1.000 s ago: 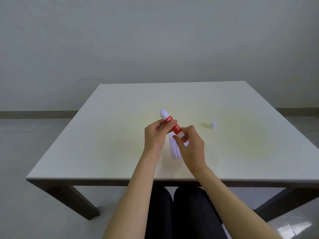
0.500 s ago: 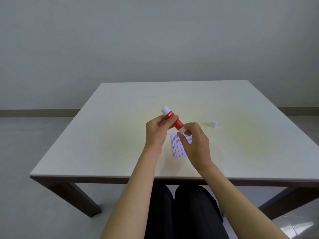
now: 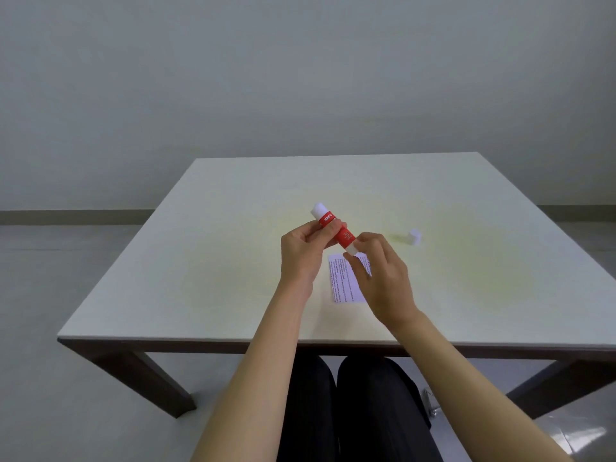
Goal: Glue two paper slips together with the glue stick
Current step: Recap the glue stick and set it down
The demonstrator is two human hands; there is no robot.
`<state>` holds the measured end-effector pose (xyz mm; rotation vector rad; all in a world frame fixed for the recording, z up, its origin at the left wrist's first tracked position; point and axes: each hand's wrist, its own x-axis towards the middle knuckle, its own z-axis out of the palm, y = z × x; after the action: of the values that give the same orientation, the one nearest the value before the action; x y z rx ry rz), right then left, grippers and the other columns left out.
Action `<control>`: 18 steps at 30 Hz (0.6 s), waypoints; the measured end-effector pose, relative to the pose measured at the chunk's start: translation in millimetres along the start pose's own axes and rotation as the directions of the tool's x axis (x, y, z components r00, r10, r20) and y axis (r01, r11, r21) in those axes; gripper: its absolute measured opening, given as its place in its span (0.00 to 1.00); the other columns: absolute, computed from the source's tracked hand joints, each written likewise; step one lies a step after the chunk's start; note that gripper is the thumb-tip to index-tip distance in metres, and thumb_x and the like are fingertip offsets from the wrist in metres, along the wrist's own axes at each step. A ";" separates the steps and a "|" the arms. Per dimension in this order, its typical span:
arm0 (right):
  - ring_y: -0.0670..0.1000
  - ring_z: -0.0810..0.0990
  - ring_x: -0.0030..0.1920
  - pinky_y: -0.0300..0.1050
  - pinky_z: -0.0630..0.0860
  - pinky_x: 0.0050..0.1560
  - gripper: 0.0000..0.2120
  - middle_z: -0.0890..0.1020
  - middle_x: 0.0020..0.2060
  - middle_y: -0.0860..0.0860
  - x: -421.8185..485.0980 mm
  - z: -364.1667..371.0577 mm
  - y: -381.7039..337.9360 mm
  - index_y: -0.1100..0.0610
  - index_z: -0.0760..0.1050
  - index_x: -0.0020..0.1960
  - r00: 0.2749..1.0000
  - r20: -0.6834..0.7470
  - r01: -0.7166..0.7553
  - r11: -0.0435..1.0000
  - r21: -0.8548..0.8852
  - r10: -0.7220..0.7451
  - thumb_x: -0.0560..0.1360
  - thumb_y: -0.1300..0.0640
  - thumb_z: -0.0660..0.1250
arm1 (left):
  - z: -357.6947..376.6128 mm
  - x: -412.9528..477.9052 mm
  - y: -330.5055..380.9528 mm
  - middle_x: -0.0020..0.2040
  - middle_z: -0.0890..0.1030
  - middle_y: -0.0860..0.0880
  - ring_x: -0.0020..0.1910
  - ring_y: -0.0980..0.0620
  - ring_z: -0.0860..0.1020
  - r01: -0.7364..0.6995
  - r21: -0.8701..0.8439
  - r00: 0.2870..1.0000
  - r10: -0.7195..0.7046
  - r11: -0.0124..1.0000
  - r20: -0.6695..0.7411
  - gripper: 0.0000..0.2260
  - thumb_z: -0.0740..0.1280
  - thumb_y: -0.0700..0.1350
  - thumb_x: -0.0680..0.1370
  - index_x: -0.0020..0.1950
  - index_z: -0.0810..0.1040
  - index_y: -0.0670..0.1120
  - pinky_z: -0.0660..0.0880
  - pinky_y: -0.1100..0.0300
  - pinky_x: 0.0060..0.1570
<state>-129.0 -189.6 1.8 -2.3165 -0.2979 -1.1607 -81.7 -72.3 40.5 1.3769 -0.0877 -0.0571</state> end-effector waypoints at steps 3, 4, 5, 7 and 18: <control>0.53 0.78 0.51 0.45 0.76 0.41 0.21 0.76 0.55 0.55 7.2 -7.5 22.2 0.59 0.74 0.57 0.978 0.181 -0.117 0.992 0.052 0.106 0.70 0.48 0.72 | -5.8 3.3 -5.0 0.41 0.86 0.50 0.46 0.50 0.84 -0.030 0.093 0.997 0.037 0.995 -0.071 0.02 0.73 0.46 0.71 0.41 0.85 0.50 0.72 0.69 0.44; 0.54 0.75 0.57 0.48 0.76 0.48 0.26 0.74 0.60 0.56 10.6 -9.0 35.0 0.57 0.72 0.62 0.967 0.186 -0.178 0.984 0.006 0.174 0.70 0.44 0.70 | -8.9 4.8 -6.6 0.40 0.86 0.51 0.44 0.52 0.84 -0.044 0.133 0.995 0.056 0.990 -0.085 0.02 0.73 0.46 0.71 0.42 0.84 0.50 0.72 0.69 0.44; 0.57 0.73 0.61 0.52 0.74 0.54 0.28 0.71 0.64 0.58 14.8 -9.3 51.6 0.56 0.70 0.67 0.955 0.166 -0.227 0.966 -0.123 0.246 0.72 0.43 0.67 | -12.1 5.7 -7.7 0.37 0.85 0.52 0.41 0.56 0.82 -0.058 0.177 0.994 0.074 0.983 -0.083 0.01 0.73 0.47 0.71 0.41 0.84 0.51 0.72 0.68 0.43; 0.63 0.67 0.67 0.58 0.69 0.61 0.26 0.64 0.72 0.61 22.1 -12.4 84.2 0.53 0.64 0.73 0.901 0.185 -0.270 0.839 -0.472 0.394 0.78 0.46 0.61 | -17.9 6.1 -10.2 0.33 0.83 0.54 0.35 0.61 0.78 -0.087 0.286 0.993 0.106 0.954 -0.054 0.02 0.72 0.48 0.71 0.39 0.82 0.51 0.71 0.68 0.41; 0.48 0.81 0.38 0.34 0.75 0.39 0.14 0.83 0.42 0.56 44.4 -21.3 78.5 0.58 0.78 0.57 0.746 0.282 -0.659 0.731 0.178 0.604 0.72 0.61 0.71 | -21.7 4.8 -12.0 0.39 0.81 0.55 0.40 0.55 0.77 -0.250 0.578 0.957 0.287 0.777 0.028 0.12 0.72 0.44 0.73 0.56 0.83 0.48 0.66 0.81 0.40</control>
<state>-83.9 -268.6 19.5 -2.0331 0.2570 -0.4949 -74.8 -53.9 24.7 1.9647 -0.2687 0.2779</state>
